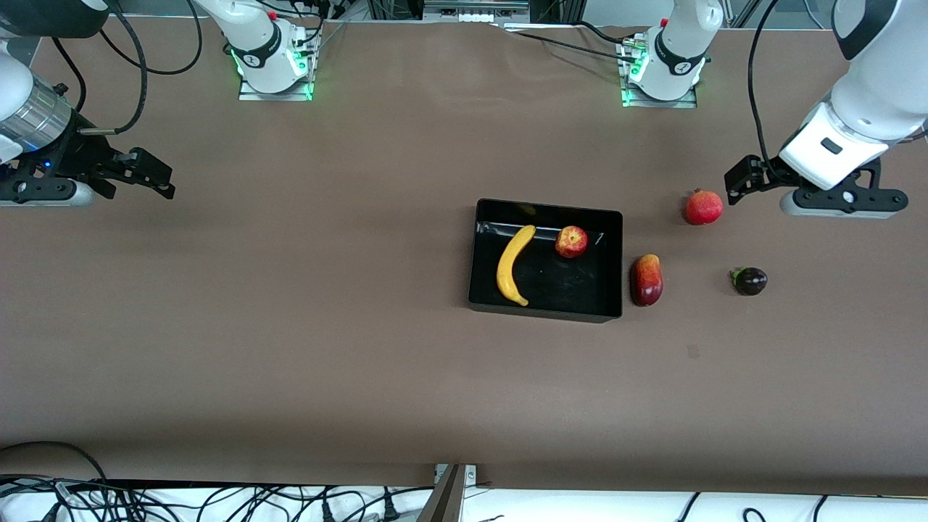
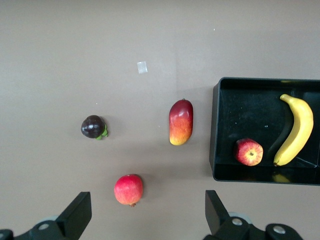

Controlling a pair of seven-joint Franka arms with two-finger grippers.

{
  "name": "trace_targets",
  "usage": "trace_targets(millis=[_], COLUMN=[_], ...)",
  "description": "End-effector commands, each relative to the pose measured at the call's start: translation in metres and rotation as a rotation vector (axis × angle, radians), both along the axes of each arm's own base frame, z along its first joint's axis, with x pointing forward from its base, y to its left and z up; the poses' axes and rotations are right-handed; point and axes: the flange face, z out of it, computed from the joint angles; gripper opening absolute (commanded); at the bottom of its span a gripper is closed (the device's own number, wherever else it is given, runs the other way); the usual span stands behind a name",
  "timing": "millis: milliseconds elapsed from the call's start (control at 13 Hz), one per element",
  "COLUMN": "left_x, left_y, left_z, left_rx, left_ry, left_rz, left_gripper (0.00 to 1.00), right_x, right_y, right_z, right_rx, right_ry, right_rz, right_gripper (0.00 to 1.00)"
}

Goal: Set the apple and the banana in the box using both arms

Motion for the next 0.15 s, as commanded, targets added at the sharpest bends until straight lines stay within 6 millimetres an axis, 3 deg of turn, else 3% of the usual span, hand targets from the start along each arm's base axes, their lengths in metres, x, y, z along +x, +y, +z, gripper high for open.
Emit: trace_targets(millis=[0,77], left_x=[0.0027,0.0046], left_y=[0.0018,0.0009], left_z=[-0.0008,-0.0004], left_rx=[-0.018,-0.018], left_ry=[0.028,0.036], left_rz=[-0.002,-0.003], left_gripper=[1.0,1.0], right_x=[0.0013,0.0013], right_y=[0.0003,0.0003], right_z=[0.0045,0.0045], right_rx=[-0.01,-0.01], right_ry=[-0.006,-0.006], right_rz=[-0.01,-0.01], right_gripper=[1.0,1.0])
